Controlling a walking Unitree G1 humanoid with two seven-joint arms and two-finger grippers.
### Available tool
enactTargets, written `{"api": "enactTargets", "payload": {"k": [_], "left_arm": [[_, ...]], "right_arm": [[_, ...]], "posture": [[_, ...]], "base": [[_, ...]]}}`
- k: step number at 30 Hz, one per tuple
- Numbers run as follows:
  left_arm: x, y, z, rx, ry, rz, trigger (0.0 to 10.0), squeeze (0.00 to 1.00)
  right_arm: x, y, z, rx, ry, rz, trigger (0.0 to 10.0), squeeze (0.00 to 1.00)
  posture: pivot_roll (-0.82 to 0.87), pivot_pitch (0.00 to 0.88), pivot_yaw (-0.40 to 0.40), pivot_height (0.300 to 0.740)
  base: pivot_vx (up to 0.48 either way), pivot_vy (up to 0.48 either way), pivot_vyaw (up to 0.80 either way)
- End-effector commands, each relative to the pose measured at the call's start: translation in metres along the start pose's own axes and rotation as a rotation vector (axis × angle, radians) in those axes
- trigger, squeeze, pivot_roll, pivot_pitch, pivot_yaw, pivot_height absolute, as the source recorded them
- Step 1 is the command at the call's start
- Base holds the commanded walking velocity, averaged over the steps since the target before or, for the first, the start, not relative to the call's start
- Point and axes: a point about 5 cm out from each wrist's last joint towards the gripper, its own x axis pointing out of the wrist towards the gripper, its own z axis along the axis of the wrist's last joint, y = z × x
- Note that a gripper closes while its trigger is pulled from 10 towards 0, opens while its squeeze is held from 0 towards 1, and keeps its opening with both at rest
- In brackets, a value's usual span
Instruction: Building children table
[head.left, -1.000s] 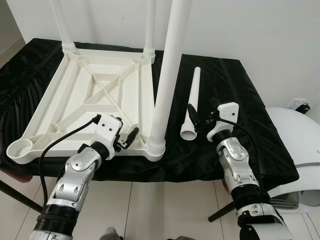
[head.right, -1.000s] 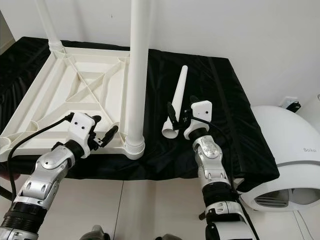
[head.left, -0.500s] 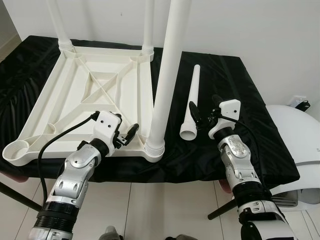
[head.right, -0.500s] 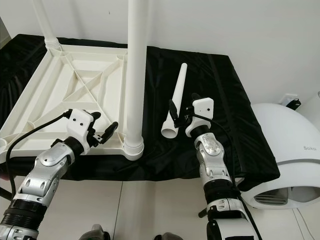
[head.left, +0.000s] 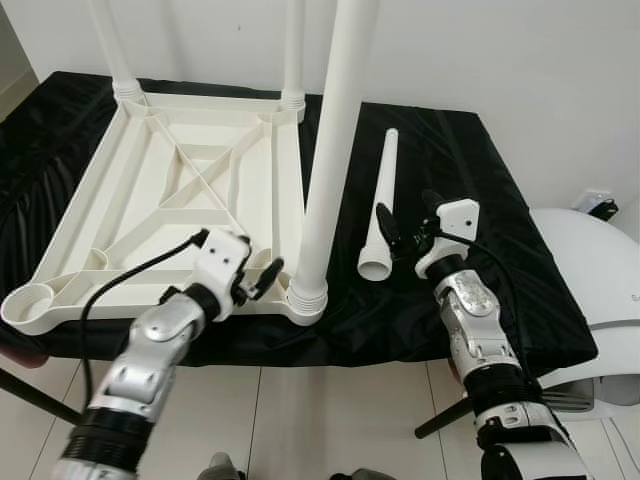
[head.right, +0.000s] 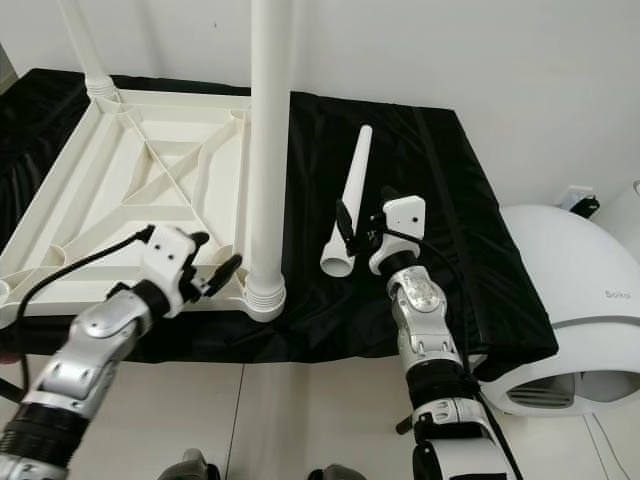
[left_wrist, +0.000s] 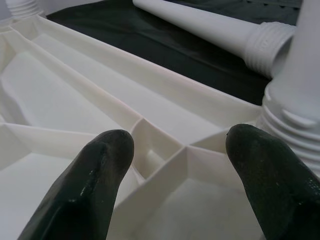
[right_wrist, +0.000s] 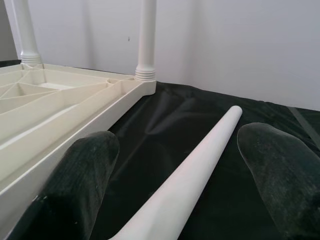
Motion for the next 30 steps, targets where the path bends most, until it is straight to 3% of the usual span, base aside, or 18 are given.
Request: {"api": "enactTargets", "payload": {"k": [1,8,13,14,21,22,30], "left_arm": [[0.001,-0.004,-0.001,0.007,0.012,-0.051,10.0,0.00],[-0.001,-0.013,-0.007,0.073,0.063,-0.152,10.0,0.00],[0.005,-0.014,-0.010,0.043,0.068,-0.149,10.0,0.00],[0.006,-0.014,-0.010,0.034,0.061,-0.147,10.0,1.00],[0.007,-0.014,-0.006,0.071,0.057,-0.191,10.0,1.00],[0.007,-0.016,-0.006,0.091,0.062,-0.229,10.0,0.00],[0.011,-0.024,-0.007,0.131,0.071,-0.327,10.0,0.00]], "right_arm": [[-0.001,0.002,-0.002,0.011,0.009,0.004,10.0,0.00],[-0.002,0.004,-0.004,0.013,0.009,0.013,10.0,0.00],[-0.002,0.005,-0.004,0.012,0.009,0.018,10.0,0.00],[-0.001,0.005,-0.004,0.012,0.008,0.020,10.0,0.00],[-0.001,0.003,-0.003,0.006,0.006,0.023,10.0,0.00],[0.000,0.003,-0.003,0.002,0.007,0.026,10.0,0.00],[0.002,0.002,-0.002,-0.001,0.003,0.028,10.0,0.00]], "posture": [[0.04,0.026,-0.046,0.740],[0.04,0.019,-0.041,0.740],[0.03,0.000,-0.039,0.740],[0.03,0.000,-0.040,0.740],[0.03,0.000,-0.042,0.740],[0.03,0.000,-0.044,0.740],[0.03,0.000,-0.038,0.740]], "base": [[0.000,0.000,0.00],[0.000,0.000,0.00],[0.000,0.000,0.00],[0.000,0.000,0.00],[0.000,0.000,0.00],[0.000,0.000,0.00],[0.000,0.000,0.00]]}}
